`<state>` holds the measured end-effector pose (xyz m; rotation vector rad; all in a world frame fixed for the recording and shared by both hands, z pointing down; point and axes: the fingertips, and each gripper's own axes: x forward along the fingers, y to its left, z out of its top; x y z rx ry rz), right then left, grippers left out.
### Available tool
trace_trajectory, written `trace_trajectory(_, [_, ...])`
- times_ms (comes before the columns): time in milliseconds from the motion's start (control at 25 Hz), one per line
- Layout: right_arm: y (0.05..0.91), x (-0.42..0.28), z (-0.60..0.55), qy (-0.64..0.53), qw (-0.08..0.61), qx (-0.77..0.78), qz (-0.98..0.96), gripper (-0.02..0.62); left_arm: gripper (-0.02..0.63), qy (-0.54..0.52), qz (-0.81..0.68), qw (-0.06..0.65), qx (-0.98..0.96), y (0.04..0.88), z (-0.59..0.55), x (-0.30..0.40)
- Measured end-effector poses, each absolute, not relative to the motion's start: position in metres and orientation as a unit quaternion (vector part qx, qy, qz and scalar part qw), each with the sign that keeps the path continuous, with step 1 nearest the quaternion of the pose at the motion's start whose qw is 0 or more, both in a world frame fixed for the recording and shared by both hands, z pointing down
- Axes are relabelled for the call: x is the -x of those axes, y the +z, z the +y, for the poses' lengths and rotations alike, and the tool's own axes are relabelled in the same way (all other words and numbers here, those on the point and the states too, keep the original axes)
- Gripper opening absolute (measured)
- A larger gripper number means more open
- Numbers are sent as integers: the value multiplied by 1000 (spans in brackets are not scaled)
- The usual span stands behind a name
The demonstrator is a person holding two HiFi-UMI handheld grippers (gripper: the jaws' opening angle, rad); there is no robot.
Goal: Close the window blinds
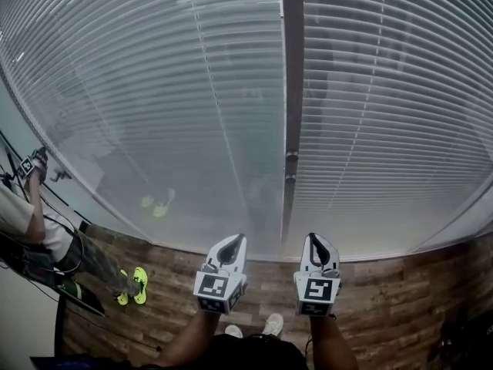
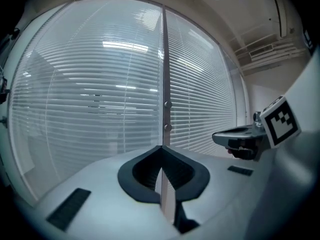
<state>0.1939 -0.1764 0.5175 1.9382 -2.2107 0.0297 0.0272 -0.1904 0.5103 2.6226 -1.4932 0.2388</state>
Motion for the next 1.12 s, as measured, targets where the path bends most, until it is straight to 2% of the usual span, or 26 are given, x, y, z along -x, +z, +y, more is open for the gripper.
trace_trajectory(640, [519,-158,-105,24,109,-682,-723,3,0,62,-468,86,-877,531,-122,35])
trace_trajectory(1120, [523,-98,-22,21,123,-669,-733,3,0,56,-436,77,-895,520,-48,68])
